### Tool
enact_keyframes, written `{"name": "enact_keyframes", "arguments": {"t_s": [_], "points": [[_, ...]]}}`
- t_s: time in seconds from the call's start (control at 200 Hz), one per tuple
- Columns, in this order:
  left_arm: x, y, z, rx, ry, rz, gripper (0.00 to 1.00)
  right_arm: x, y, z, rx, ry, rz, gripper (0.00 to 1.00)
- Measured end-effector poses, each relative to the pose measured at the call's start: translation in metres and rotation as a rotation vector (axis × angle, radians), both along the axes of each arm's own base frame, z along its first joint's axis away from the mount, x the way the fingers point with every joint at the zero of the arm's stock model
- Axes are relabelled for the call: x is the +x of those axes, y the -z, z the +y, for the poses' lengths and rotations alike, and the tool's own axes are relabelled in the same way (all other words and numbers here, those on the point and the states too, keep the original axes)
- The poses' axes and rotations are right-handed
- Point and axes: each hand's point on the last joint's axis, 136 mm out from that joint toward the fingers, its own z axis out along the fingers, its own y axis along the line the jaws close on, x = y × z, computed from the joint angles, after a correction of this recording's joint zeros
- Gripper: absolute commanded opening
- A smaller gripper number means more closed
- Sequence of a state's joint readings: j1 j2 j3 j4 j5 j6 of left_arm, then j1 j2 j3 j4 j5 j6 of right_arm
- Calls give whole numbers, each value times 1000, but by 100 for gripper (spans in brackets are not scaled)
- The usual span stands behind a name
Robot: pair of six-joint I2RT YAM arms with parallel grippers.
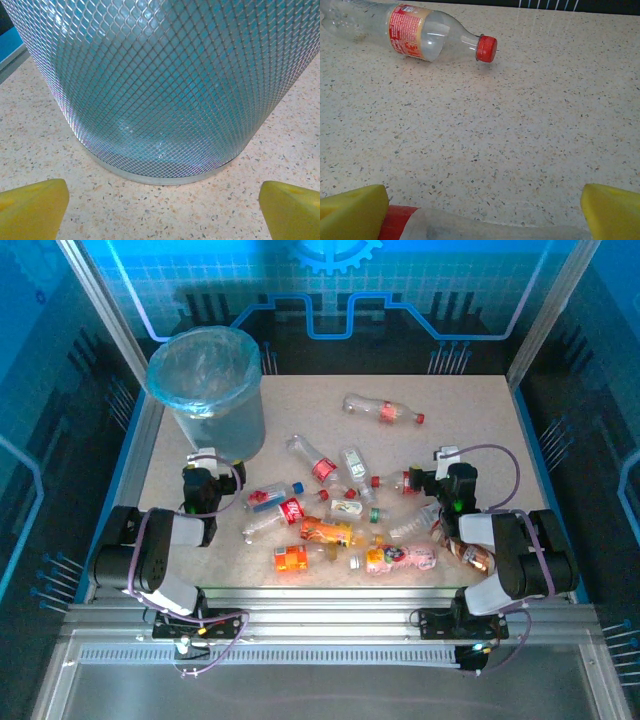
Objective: Put the plastic bottles in the bin
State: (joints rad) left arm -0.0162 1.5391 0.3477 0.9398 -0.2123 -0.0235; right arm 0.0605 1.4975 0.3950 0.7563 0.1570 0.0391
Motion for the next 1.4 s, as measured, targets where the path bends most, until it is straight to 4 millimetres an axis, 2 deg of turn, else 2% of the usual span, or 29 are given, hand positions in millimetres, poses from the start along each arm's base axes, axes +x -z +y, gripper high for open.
{"name": "enact_keyframes", "arguments": {"t_s": [0.145, 0.2, 0.255, 0.34, 0.44, 0.495, 0.575, 0.66, 0.74, 0.835, 0.92, 1.05, 1.166, 1.291, 1.401], "points": [[-1, -1, -1, 2, 3, -4, 95, 1, -1, -1, -3, 4, 31, 100], [-4, -7, -3, 5, 9, -18, 94, 5, -12, -3, -10, 15, 47, 100], [-9, -19, -8, 18, 21, -48, 93, 11, -35, -4, -16, 25, 28, 99], [-17, -46, -22, 39, 49, -113, 92, 16, -90, -5, -14, 31, -51, 98], [-28, -79, -39, 51, 84, -177, 90, 15, -143, -2, 2, 26, -88, 96], [-33, -93, -47, 52, 100, -194, 88, 12, -165, 4, 13, 7, -91, 96], [-40, -113, -61, 50, 134, -198, 85, 1, -186, 22, 24, -50, -63, 95], [-46, -135, -85, 49, 197, -186, 83, -16, -195, 46, 42, -136, -9, 93], [-54, -161, -117, 42, 289, -171, 81, -36, -195, 63, 78, -210, 57, 91], [-68, -187, -158, 43, 417, -139, 81, -59, -188, 74, 135, -268, 145, 82], [-85, -198, -193, 68, 550, -86, 83, -79, -177, 83, 177, -317, 236, 78], [-105, -188, -236, 156, 746, 74, 79, -106, -166, 97, 193, -380, 364, 78], [-96, -162, -249, 250, 777, 304, 60, -121, -172, 103, 179, -408, 405, 78], [-80, -117, -262, 335, 769, 553, 59, -129, -176, 102, 167, -407, 408, 78], [-88, -73, -261, 363, 793, 751, 61, -136, -183, 99, 165, -404, 386, 79]]}}
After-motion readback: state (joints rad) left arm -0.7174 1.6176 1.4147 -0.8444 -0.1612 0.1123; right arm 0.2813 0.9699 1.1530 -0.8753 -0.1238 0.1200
